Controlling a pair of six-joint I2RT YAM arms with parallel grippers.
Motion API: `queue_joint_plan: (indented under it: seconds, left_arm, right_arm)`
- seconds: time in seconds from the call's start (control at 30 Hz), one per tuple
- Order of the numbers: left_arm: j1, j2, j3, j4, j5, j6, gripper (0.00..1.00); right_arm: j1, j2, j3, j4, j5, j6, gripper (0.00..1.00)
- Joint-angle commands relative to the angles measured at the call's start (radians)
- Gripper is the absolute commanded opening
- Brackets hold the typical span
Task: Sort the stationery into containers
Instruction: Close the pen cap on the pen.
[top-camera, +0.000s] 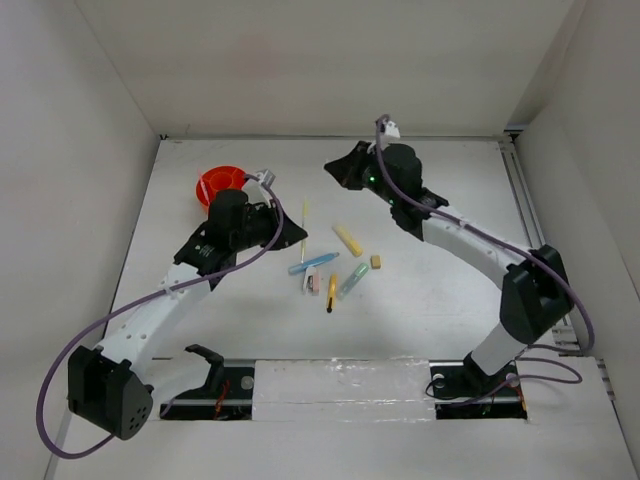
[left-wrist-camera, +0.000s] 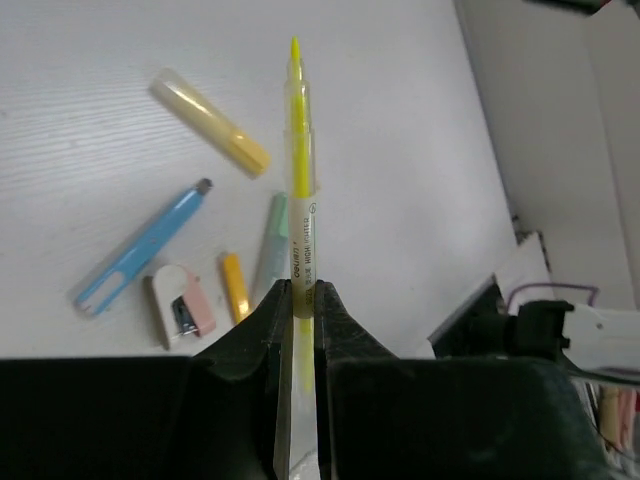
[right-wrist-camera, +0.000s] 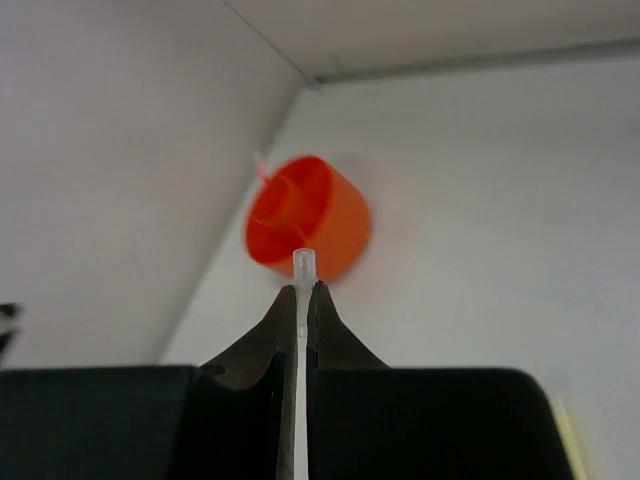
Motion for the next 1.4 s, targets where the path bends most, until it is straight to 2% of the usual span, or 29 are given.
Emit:
queue_joint_plan:
  seconds: [0.0, 0.13, 0.27, 0.37, 0.63, 1.37]
  left_arm:
    - [0.002, 0.002, -0.020, 0.189, 0.227, -0.012, 0.00]
    - [0.002, 0.002, -0.042, 0.221, 0.263, -0.012, 0.00]
    - [0.002, 0.002, -0.042, 0.232, 0.275, -0.012, 0.00]
    - [0.002, -0.008, -0.033, 0.215, 0.234, -0.012, 0.00]
    - [0.002, 0.023, -0.033, 0.145, 0.120, -0.012, 0.00]
    - [0.035, -0.023, -0.024, 0.146, 0.099, -0.023, 0.00]
  right_arm:
    - [-0.020, -0.041, -0.141, 0.420, -0.129, 0.201, 0.00]
    - [-0.051, -0.032, -0.154, 0.509, -0.274, 0.281, 0.00]
    - [-0.040, -0.009, -0.183, 0.617, -0.316, 0.354, 0.00]
    - [-0.031, 0.002, -0.211, 0.683, -0.328, 0.379, 0.00]
    - [-0.022, -0.029, -0.231, 0.653, -0.317, 0.370, 0.00]
    - [0.006, -0.007, -0.220, 0.651, -0.327, 0.350, 0.00]
